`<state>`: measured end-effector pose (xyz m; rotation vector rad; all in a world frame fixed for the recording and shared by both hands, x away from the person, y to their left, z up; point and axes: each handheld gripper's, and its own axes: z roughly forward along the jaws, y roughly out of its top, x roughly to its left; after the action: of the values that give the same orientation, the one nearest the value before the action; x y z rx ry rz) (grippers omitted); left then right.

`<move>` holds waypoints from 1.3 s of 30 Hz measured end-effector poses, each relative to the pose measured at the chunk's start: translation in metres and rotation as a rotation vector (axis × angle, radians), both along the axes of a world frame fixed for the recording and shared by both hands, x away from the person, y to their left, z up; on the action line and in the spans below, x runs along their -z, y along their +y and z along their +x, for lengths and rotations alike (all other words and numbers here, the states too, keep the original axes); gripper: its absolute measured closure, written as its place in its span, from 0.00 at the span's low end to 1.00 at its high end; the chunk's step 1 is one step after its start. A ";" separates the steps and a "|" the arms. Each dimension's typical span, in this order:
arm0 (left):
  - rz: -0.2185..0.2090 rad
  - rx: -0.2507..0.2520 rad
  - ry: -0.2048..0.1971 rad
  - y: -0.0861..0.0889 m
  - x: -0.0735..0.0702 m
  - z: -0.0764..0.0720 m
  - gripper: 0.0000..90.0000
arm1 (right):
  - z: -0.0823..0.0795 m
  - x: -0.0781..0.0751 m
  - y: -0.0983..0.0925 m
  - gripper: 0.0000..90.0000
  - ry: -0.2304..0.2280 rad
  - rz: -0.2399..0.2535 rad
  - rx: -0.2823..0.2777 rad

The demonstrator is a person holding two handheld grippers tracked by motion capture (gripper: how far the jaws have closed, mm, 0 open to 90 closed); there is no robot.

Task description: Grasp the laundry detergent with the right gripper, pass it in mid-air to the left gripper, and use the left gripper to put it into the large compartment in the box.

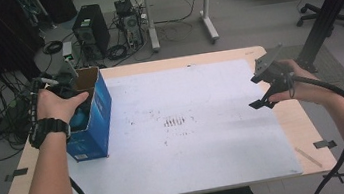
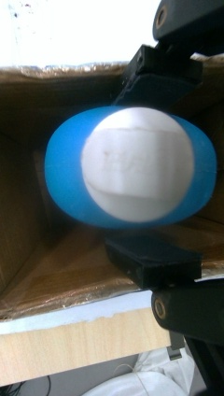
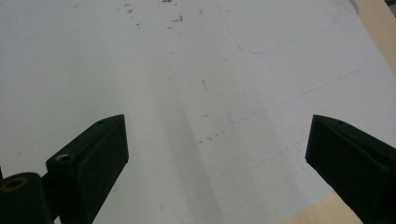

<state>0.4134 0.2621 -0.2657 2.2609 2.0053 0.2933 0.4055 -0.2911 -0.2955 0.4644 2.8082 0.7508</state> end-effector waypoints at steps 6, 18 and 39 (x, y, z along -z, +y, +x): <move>-0.002 0.025 -0.013 -0.005 -0.010 -0.001 0.35 | -0.001 -0.002 0.001 0.07 -0.002 -0.002 -0.003; 0.041 0.076 -0.082 -0.015 -0.051 -0.012 0.31 | -0.005 -0.008 0.002 0.07 -0.009 0.000 -0.009; 0.046 0.505 -0.092 -0.125 -0.051 -0.018 0.16 | -0.003 -0.011 0.012 0.07 0.002 -0.002 -0.028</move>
<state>0.3957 0.1368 -0.2146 2.6211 1.3318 0.3845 0.4029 -0.2795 -0.2841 0.4266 2.8222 0.7540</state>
